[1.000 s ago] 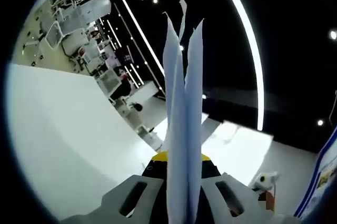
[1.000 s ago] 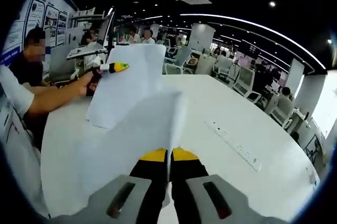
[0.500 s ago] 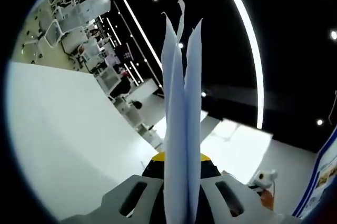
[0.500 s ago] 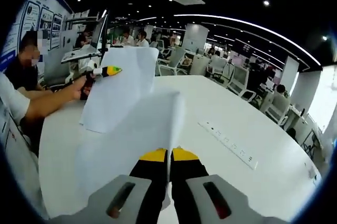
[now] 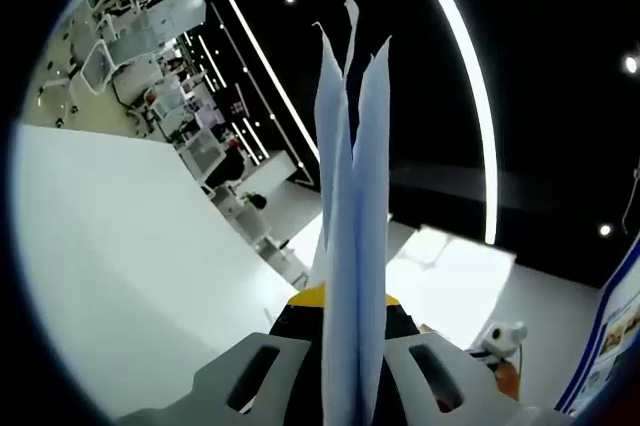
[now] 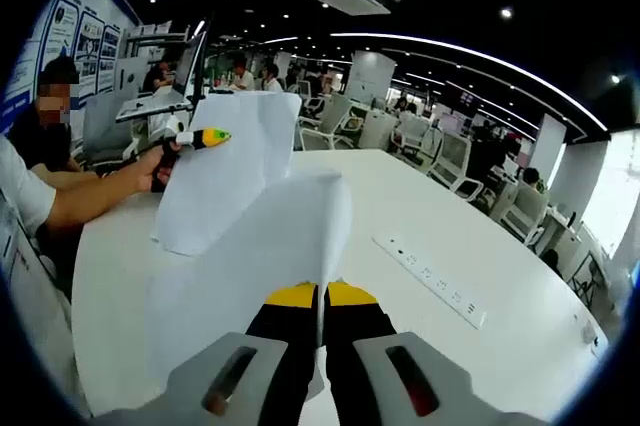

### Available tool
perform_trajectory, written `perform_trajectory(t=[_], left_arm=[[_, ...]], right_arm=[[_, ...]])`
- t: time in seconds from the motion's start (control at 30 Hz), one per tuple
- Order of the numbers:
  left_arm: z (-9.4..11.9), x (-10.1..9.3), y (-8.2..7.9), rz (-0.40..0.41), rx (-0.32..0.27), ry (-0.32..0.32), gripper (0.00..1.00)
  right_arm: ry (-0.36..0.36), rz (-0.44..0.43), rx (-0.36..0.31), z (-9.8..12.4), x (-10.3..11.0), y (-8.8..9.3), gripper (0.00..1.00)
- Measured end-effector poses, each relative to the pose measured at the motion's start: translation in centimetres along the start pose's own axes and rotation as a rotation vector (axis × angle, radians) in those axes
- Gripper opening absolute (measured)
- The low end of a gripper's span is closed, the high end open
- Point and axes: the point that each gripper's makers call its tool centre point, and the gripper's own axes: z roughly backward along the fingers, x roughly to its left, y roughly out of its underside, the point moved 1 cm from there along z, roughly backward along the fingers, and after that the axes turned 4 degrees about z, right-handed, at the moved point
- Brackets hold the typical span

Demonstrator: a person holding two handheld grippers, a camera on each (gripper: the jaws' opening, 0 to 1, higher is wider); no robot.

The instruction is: Organize the stack of printing papers by aligning and flattening the scattered papers on the table

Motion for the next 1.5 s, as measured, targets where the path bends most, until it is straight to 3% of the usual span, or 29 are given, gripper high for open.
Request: perform_trajectory(t=[0.33, 0.6, 0.93, 1.1, 1.5], left_arm=[[-0.1, -0.7, 0.4, -0.018, 0.009, 0.011, 0.06], [-0.1, -0.4, 0.6, -0.012, 0.013, 0.005, 0.06], [-0.6, -1.9, 2.0, -0.027, 0.05, 0.037, 0.06], [-0.8, -1.4, 2.6, -0.015, 0.076, 0.029, 0.06], [-0.9, -2.1, 3.6, -0.026, 0.109, 0.041, 0.06]], right_arm=[[0.05, -0.018, -0.047, 0.3, -1.6, -0.8, 0.0], [0.061, -0.014, -0.068, 0.4, -1.8, -1.2, 0.0], [0.054, -0.008, -0.06, 0.3, -1.6, -1.0, 0.0], [0.048, -0.005, -0.069, 0.3, -1.5, -1.2, 0.0], [0.048, 0.01, -0.061, 0.1, -1.5, -1.1, 0.0]])
